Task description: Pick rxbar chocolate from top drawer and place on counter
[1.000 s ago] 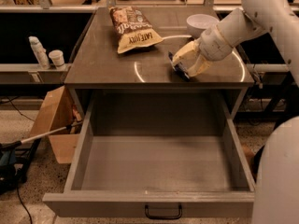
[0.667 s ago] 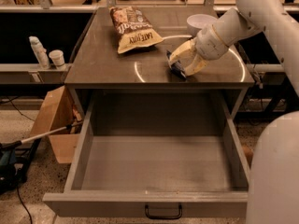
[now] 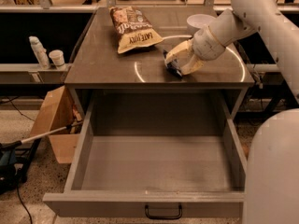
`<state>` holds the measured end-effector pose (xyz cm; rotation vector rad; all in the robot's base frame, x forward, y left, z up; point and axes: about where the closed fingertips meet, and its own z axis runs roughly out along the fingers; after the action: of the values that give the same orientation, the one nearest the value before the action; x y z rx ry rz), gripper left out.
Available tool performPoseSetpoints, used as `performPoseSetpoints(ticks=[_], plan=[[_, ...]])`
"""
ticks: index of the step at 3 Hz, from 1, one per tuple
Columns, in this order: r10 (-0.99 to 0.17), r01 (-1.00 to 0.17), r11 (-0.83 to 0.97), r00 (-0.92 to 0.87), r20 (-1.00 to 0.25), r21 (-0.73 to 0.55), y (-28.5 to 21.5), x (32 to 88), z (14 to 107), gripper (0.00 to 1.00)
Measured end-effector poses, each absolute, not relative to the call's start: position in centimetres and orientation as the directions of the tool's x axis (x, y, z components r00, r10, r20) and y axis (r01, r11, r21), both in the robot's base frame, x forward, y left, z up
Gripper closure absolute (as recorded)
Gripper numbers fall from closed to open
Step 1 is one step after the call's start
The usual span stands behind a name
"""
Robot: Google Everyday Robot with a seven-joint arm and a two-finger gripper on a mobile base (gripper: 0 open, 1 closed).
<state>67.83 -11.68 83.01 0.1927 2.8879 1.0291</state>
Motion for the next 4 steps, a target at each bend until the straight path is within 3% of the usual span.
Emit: performPoseSetpoints(ticks=[3,4], plan=[[0.141,0.094,0.768,-0.99,-0.023,0.634,-11.67,67.83,83.0,0.04],[0.141,0.094,0.768,-0.99,-0.023,0.634,-11.67,67.83,83.0,0.0]])
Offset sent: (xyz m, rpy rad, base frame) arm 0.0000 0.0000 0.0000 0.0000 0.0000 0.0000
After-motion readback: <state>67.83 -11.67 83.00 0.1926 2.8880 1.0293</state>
